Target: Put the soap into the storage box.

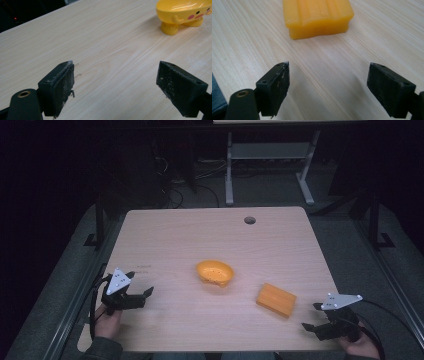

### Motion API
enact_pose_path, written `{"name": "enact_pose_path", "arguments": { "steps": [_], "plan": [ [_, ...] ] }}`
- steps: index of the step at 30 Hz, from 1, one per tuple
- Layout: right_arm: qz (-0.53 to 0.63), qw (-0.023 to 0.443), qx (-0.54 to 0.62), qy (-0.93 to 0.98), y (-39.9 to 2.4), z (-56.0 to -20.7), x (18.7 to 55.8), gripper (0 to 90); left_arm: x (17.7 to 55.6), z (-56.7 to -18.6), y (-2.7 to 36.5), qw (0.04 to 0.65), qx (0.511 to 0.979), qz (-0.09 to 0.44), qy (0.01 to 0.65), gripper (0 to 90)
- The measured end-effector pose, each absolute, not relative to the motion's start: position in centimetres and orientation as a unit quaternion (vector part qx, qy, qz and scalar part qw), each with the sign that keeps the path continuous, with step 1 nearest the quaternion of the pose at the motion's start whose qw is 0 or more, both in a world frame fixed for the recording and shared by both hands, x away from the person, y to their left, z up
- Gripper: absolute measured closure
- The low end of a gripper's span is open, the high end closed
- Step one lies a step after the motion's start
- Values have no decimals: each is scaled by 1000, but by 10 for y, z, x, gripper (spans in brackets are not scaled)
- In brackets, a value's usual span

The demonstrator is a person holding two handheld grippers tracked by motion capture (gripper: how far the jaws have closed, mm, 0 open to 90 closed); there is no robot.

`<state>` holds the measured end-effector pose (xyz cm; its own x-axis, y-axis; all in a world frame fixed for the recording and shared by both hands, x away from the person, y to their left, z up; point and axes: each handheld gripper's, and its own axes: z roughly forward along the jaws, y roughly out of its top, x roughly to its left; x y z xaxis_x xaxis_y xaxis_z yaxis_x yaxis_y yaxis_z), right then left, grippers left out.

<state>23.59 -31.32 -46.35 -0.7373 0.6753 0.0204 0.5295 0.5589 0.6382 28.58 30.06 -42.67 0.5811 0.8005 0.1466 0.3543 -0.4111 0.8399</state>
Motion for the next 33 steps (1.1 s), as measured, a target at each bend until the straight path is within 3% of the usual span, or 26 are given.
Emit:
{"name": "enact_pose_path", "arguments": {
  "steps": [33],
  "plan": [
    [298, 120, 312, 894, -283, -440, 254, 179, 286, -427, 300, 404, 791, 276, 367, 141]
  ]
}}
